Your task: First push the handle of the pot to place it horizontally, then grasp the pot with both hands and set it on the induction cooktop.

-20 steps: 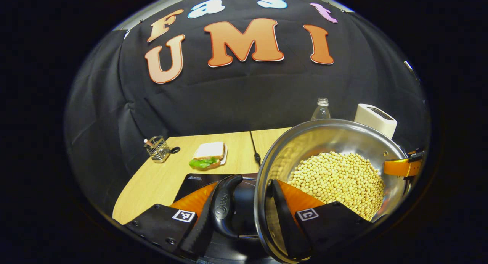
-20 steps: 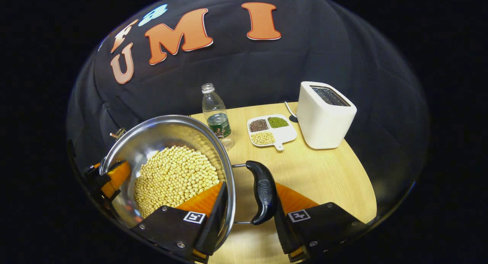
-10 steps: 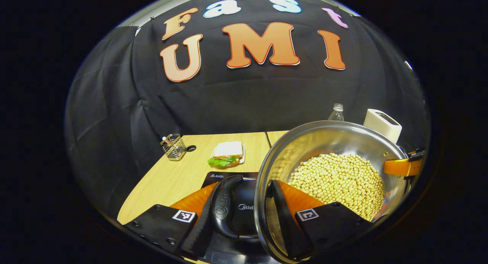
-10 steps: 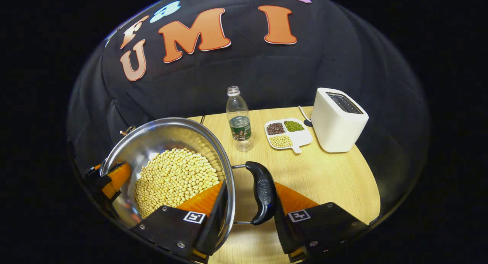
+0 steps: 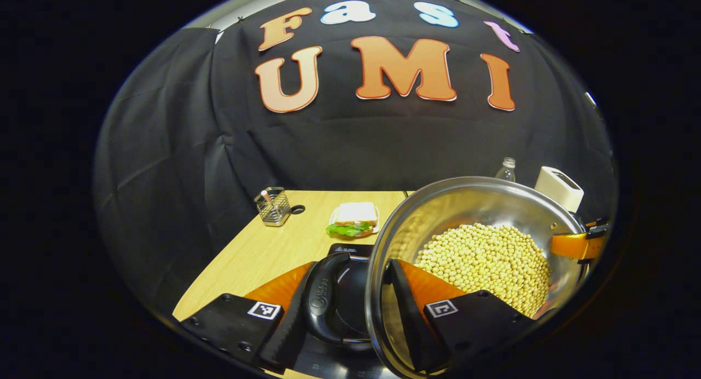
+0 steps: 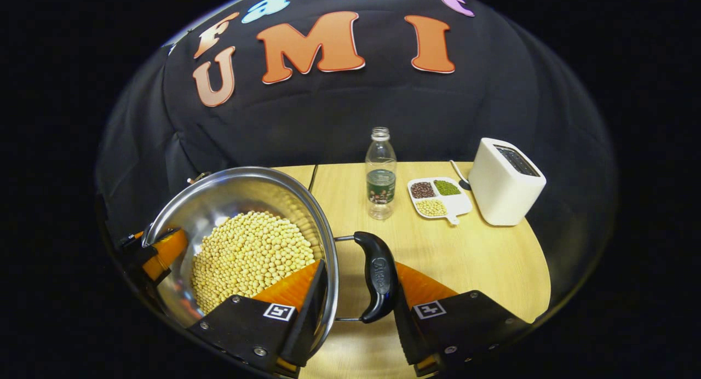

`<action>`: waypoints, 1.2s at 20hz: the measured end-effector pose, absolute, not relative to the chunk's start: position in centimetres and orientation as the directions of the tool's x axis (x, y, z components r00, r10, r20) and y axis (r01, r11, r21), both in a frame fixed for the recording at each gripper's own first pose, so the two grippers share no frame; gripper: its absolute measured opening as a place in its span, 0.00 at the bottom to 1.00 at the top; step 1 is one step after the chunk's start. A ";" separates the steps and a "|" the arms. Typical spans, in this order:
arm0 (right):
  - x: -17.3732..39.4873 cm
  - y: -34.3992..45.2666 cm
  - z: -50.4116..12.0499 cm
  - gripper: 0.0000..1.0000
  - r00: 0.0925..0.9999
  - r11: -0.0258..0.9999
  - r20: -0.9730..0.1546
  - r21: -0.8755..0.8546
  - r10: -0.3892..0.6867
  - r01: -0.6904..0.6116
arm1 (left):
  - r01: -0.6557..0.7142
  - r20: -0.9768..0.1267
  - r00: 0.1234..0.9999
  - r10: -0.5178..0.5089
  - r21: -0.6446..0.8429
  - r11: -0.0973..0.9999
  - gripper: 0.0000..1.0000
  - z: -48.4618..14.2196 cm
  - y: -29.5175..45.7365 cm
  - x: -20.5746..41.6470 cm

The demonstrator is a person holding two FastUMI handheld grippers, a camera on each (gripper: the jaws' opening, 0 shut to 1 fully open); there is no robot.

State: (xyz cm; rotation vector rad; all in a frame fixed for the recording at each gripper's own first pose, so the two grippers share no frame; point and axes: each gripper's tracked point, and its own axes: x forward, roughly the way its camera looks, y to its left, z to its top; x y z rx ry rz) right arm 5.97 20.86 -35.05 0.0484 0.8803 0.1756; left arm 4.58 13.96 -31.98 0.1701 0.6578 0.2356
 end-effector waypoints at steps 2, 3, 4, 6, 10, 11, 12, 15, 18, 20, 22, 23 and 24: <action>6.0 22.6 -34.9 0.60 0.624 0.982 -0.760 0.110 0.182 -0.152 | -0.178 -0.583 0.762 0.281 0.229 0.957 0.81 -31.9 15.6 4.2; 6.0 23.5 -34.9 0.60 0.624 0.981 -0.759 0.110 0.186 -0.158 | -0.186 -0.585 0.759 0.287 0.227 0.956 0.78 -31.8 16.4 4.3; 6.0 24.2 -35.0 0.64 0.621 0.980 -0.760 0.108 0.191 -0.169 | -0.194 -0.585 0.757 0.293 0.227 0.954 0.78 -31.8 17.4 4.4; 6.2 25.7 -35.1 0.64 0.618 0.978 -0.761 0.107 0.197 -0.180 | -0.206 -0.585 0.753 0.303 0.227 0.952 0.81 -31.7 18.9 4.3; 6.4 27.4 -35.5 0.64 0.606 0.976 -0.768 0.113 0.206 -0.188 | -0.209 -0.584 0.750 0.311 0.237 0.949 0.81 -31.8 20.7 4.5; 6.6 27.8 -35.8 0.60 0.606 0.976 -0.769 0.109 0.203 -0.188 | -0.208 -0.585 0.749 0.311 0.237 0.949 0.81 -32.0 21.0 4.6; 6.6 28.1 -36.0 0.64 0.604 0.976 -0.771 0.106 0.201 -0.189 | -0.209 -0.588 0.748 0.309 0.234 0.950 0.78 -32.2 21.3 4.7; 6.8 28.8 -36.9 0.64 0.600 0.977 -0.777 0.090 0.190 -0.192 | -0.208 -0.600 0.740 0.303 0.223 0.952 0.78 -33.7 22.1 5.0; 6.9 29.5 -38.0 0.60 0.593 0.979 -0.785 0.080 0.179 -0.190 | -0.208 -0.612 0.734 0.295 0.211 0.955 0.81 -35.3 23.0 5.5; 7.0 29.9 -39.0 0.60 0.587 0.979 -0.791 0.070 0.172 -0.192 | -0.209 -0.621 0.728 0.290 0.202 0.957 0.81 -36.6 23.4 5.6; 7.0 30.3 -40.1 0.65 0.577 0.979 -0.801 0.059 0.163 -0.195 | -0.210 -0.636 0.717 0.285 0.193 0.958 0.81 -38.1 23.8 6.1; 7.0 30.5 -40.7 0.65 0.570 0.980 -0.806 0.058 0.160 -0.193 | -0.208 -0.642 0.713 0.282 0.190 0.959 0.82 -38.7 23.8 6.3; 7.1 30.5 -41.2 0.65 0.561 0.981 -0.812 0.061 0.157 -0.187 | -0.207 -0.645 0.711 0.279 0.187 0.960 0.81 -39.2 23.8 6.5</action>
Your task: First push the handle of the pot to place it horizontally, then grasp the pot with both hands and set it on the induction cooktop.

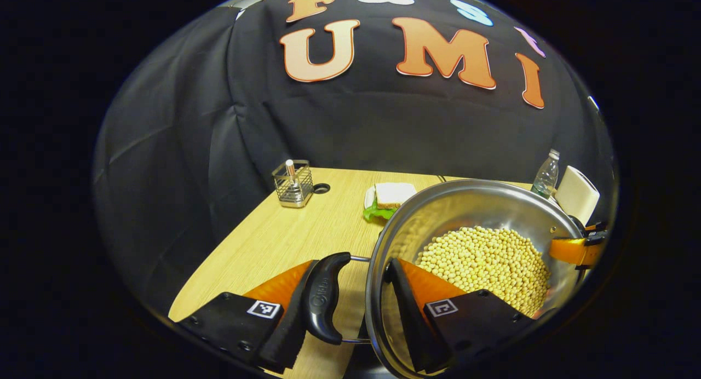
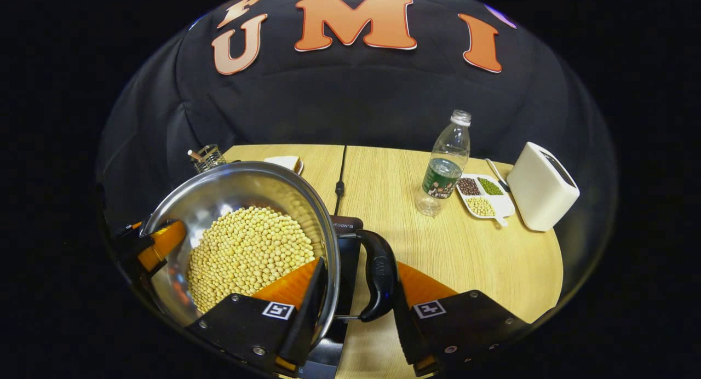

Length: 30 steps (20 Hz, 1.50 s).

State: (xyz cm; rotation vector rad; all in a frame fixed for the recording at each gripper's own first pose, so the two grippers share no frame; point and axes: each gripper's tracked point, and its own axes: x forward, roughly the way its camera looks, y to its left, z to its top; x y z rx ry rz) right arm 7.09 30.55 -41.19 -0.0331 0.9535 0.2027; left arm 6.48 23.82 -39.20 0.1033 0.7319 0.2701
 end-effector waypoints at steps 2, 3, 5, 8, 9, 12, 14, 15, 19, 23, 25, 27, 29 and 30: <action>7.3 30.4 -41.8 0.65 0.557 0.981 -0.816 0.058 0.152 -0.183 | -0.208 -0.652 0.708 0.273 0.178 0.962 0.82 -40.1 23.8 6.7; 7.3 30.3 -41.9 0.65 0.559 0.982 -0.816 0.054 0.148 -0.182 | -0.207 -0.653 0.708 0.269 0.172 0.963 0.82 -40.4 23.8 6.7; 7.7 29.9 -42.3 0.65 0.562 0.983 -0.815 0.051 0.144 -0.179 | -0.205 -0.654 0.710 0.261 0.163 0.965 0.84 -40.7 23.8 6.9; 7.7 29.9 -43.0 0.65 0.560 0.981 -0.814 0.062 0.156 -0.184 | -0.207 -0.650 0.716 0.254 0.150 0.967 0.82 -41.4 23.7 7.0; 7.7 29.8 -43.3 0.65 0.554 0.981 -0.817 0.067 0.159 -0.183 | -0.210 -0.653 0.714 0.253 0.145 0.967 0.82 -41.6 23.6 7.1; 7.6 29.7 -44.2 0.65 0.541 0.981 -0.824 0.085 0.169 -0.176 | -0.210 -0.666 0.702 0.252 0.145 0.967 0.84 -42.3 23.5 7.3; 7.9 29.8 -44.1 0.65 0.550 0.980 -0.817 0.086 0.174 -0.182 | -0.207 -0.663 0.705 0.250 0.144 0.968 0.82 -42.3 23.6 7.4; 7.8 29.7 -44.1 0.64 0.545 0.978 -0.819 0.093 0.181 -0.185 | -0.205 -0.668 0.700 0.253 0.151 0.967 0.79 -42.5 23.7 7.2; 8.2 29.7 -42.5 0.70 0.580 0.971 -0.787 0.101 0.212 -0.218 | -0.194 -0.591 0.758 0.276 0.200 0.960 0.87 -39.5 24.1 8.4; 9.6 28.2 -35.9 0.74 0.711 0.966 -0.658 0.118 0.249 -0.229 | -0.228 -0.400 0.853 0.335 0.291 0.929 0.86 -31.5 24.0 9.6; 9.9 26.8 -32.5 0.77 0.770 0.965 -0.584 0.116 0.257 -0.234 | -0.218 -0.337 0.891 0.305 0.271 0.937 0.86 -27.9 22.0 9.7; 9.6 25.3 -29.1 0.79 0.820 0.964 -0.509 0.100 0.261 -0.245 | -0.212 -0.276 0.921 0.274 0.234 0.949 0.86 -24.4 19.8 9.6; 9.0 23.5 -25.8 0.81 0.864 0.967 -0.436 0.064 0.251 -0.248 | -0.192 -0.216 0.949 0.231 0.188 0.963 0.91 -21.4 17.5 9.3; 8.9 22.2 -24.1 0.84 0.887 0.970 -0.397 0.040 0.234 -0.238 | -0.189 -0.189 0.957 0.220 0.169 0.967 0.89 -20.0 16.6 8.8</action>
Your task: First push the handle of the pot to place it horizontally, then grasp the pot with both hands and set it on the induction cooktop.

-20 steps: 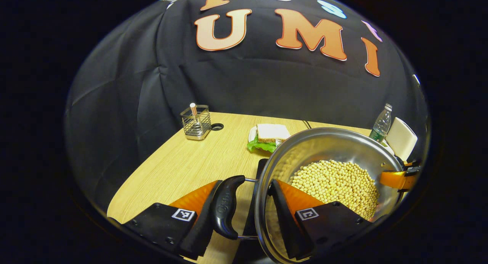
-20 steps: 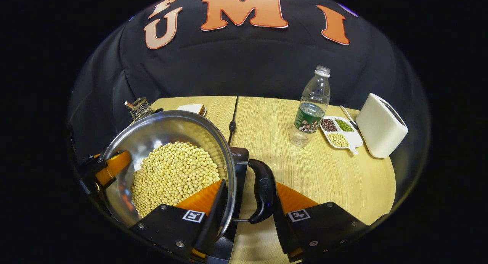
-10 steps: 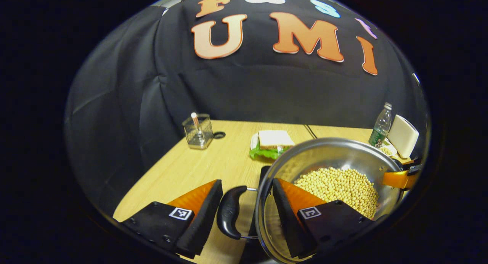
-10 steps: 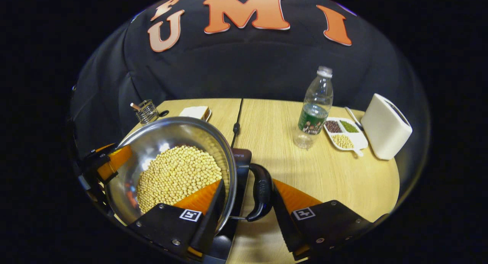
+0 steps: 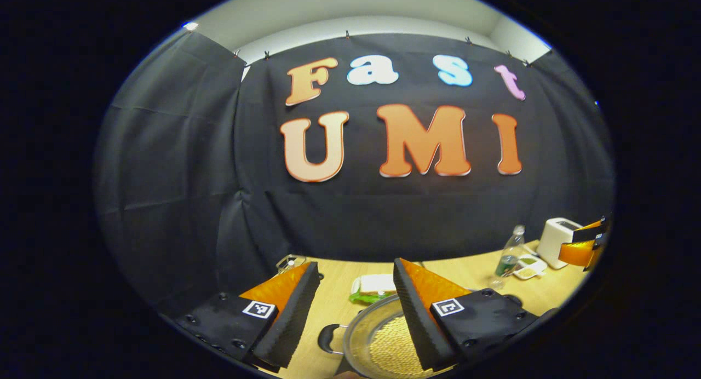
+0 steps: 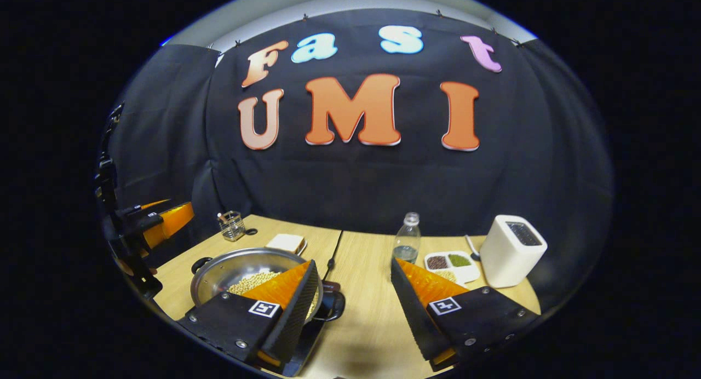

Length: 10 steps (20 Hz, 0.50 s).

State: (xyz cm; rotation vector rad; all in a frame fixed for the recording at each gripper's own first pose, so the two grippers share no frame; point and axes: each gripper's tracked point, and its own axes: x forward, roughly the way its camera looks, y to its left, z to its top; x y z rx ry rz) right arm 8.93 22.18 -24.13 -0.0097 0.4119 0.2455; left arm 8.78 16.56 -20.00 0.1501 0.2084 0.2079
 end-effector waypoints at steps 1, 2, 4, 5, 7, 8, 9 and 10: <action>8.6 20.9 -22.7 0.85 0.905 0.973 -0.366 0.017 0.219 -0.228 | -0.192 -0.162 0.963 0.217 0.155 0.969 0.92 -18.5 16.0 8.6; 8.2 19.7 -21.5 0.88 0.918 0.976 -0.339 0.001 0.207 -0.220 | -0.196 -0.134 0.968 0.215 0.139 0.971 0.89 -17.0 15.2 8.0; 7.2 17.7 -18.8 0.91 0.938 0.977 -0.285 -0.014 0.200 -0.212 | -0.191 -0.083 0.976 0.201 0.120 0.974 0.92 -14.3 13.6 7.1; 7.1 16.8 -17.7 0.92 0.945 0.978 -0.261 -0.017 0.197 -0.208 | -0.182 -0.063 0.980 0.190 0.116 0.976 0.93 -13.2 12.9 6.7; 6.7 15.0 -15.1 0.93 0.959 0.979 -0.207 -0.029 0.192 -0.202 | -0.172 -0.021 0.984 0.175 0.113 0.979 0.89 -11.0 11.3 5.9; 6.5 13.8 -14.0 0.94 0.967 0.981 -0.180 -0.043 0.178 -0.189 | -0.163 -0.003 0.986 0.164 0.101 0.981 0.87 -9.8 10.4 5.5; 6.1 12.9 -13.0 0.93 0.972 0.983 -0.163 -0.049 0.167 -0.177 | -0.156 0.013 0.988 0.155 0.089 0.984 0.96 -8.8 9.6 5.0; 5.6 12.3 -12.1 0.94 0.974 0.983 -0.149 -0.047 0.170 -0.179 | -0.153 0.029 0.988 0.151 0.076 0.985 0.94 -7.7 8.8 4.5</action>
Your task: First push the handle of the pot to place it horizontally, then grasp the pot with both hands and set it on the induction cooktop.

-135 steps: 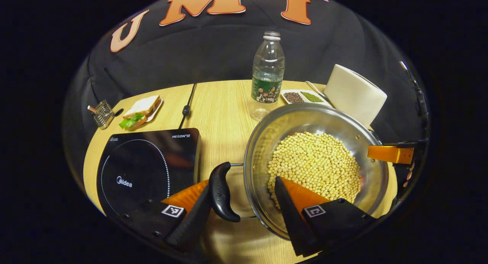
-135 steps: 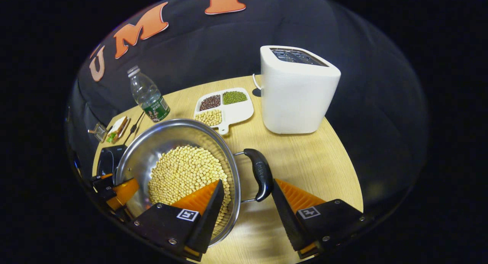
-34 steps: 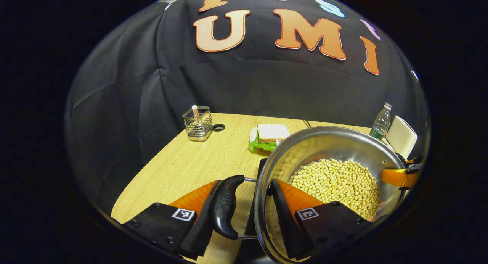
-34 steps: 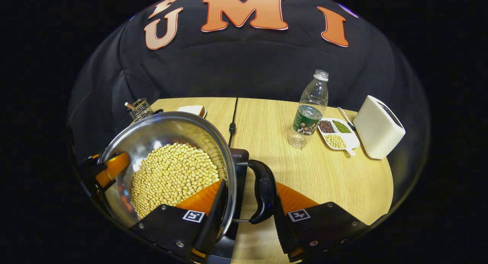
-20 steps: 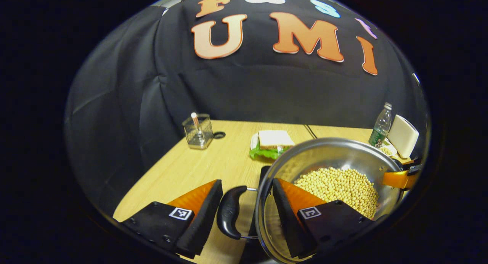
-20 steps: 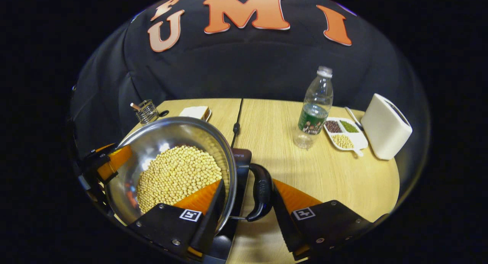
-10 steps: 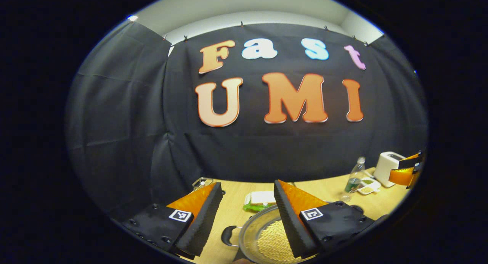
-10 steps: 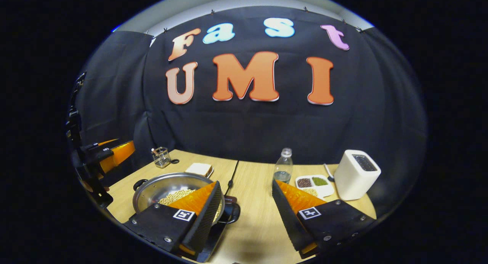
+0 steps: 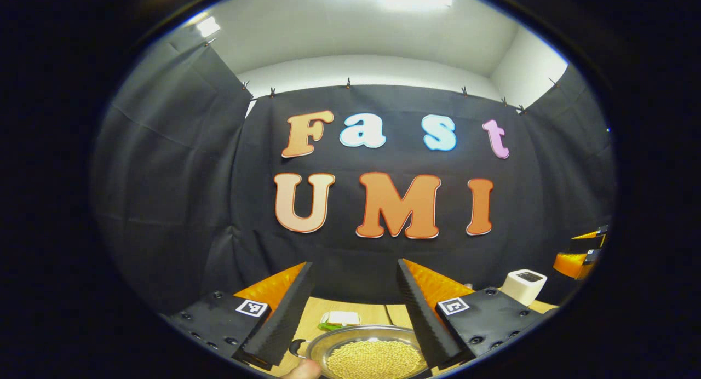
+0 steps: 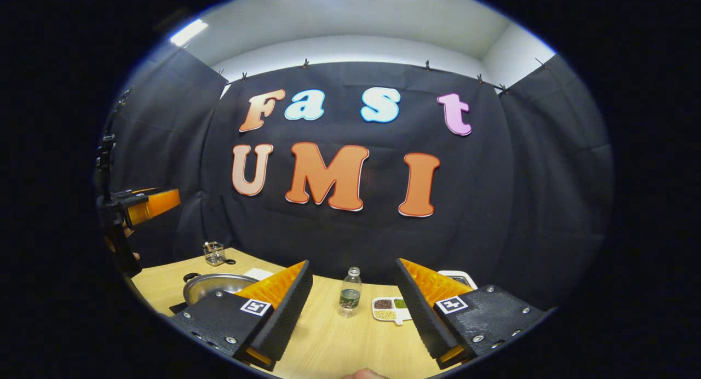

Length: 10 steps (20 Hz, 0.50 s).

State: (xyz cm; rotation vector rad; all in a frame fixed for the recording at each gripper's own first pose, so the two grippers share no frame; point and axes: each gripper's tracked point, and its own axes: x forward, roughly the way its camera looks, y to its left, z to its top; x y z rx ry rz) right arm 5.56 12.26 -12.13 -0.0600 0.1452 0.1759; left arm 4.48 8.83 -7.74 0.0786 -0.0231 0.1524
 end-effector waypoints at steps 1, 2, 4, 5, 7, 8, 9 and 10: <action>4.9 11.8 -11.3 0.97 0.975 0.983 -0.143 -0.035 0.172 -0.179 | -0.147 0.039 0.989 0.145 0.068 0.987 0.96 -6.9 8.1 4.0; 4.1 11.3 -10.7 0.94 0.975 0.985 -0.146 -0.016 0.166 -0.171 | -0.140 0.050 0.989 0.137 0.062 0.988 0.97 -6.1 7.3 3.6; 2.8 10.8 -9.3 0.94 0.973 0.981 -0.127 -0.008 0.193 -0.195 | -0.116 0.066 0.991 0.113 0.058 0.991 0.99 -4.6 5.5 2.9; 2.4 10.6 -8.4 0.97 0.973 0.978 -0.107 -0.013 0.203 -0.206 | -0.109 0.074 0.992 0.105 0.057 0.992 0.99 -4.0 4.6 2.6; 1.8 9.5 -6.6 0.95 0.979 0.980 -0.065 -0.036 0.195 -0.197 | -0.091 0.088 0.992 0.086 0.054 0.994 0.97 -2.8 3.0 1.9; 1.6 9.0 -5.9 0.95 0.981 0.981 -0.048 -0.042 0.188 -0.190 | -0.084 0.092 0.993 0.079 0.053 0.995 0.96 -2.3 2.2 1.7; 1.5 8.3 -5.2 0.95 0.983 0.983 -0.033 -0.039 0.179 -0.180 | -0.078 0.098 0.993 0.073 0.055 0.995 0.96 -1.9 1.7 1.5; 1.4 7.6 -4.7 0.95 0.985 0.984 -0.021 -0.031 0.172 -0.173 | -0.076 0.105 0.992 0.070 0.056 0.996 0.99 -1.4 1.3 1.1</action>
